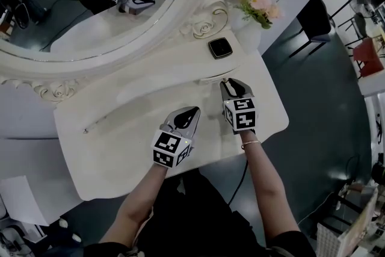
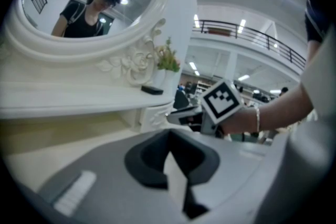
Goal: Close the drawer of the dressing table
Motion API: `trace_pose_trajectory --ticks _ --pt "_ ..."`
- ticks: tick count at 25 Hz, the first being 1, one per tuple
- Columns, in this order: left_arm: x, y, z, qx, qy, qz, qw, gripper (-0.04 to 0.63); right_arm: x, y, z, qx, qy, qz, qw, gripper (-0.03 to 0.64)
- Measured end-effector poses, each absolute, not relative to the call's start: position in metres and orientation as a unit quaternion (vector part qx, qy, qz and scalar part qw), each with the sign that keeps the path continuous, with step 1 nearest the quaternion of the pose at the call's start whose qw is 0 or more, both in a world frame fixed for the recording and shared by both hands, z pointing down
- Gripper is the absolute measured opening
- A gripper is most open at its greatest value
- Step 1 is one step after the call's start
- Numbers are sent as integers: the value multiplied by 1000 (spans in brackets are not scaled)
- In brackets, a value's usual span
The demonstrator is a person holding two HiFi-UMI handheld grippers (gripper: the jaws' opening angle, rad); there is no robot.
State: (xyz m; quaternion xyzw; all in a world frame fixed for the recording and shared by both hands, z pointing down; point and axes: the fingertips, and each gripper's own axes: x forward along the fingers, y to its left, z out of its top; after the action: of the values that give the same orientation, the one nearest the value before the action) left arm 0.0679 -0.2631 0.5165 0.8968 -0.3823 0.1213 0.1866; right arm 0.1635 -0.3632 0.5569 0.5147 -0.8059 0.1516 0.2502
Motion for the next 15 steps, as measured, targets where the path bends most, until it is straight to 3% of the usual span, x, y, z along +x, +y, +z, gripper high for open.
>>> trace_pose_trajectory --ticks 15 --pt "54 -269 517 889 -401 116 189 5 154 -383 561 514 -802 156 260 87"
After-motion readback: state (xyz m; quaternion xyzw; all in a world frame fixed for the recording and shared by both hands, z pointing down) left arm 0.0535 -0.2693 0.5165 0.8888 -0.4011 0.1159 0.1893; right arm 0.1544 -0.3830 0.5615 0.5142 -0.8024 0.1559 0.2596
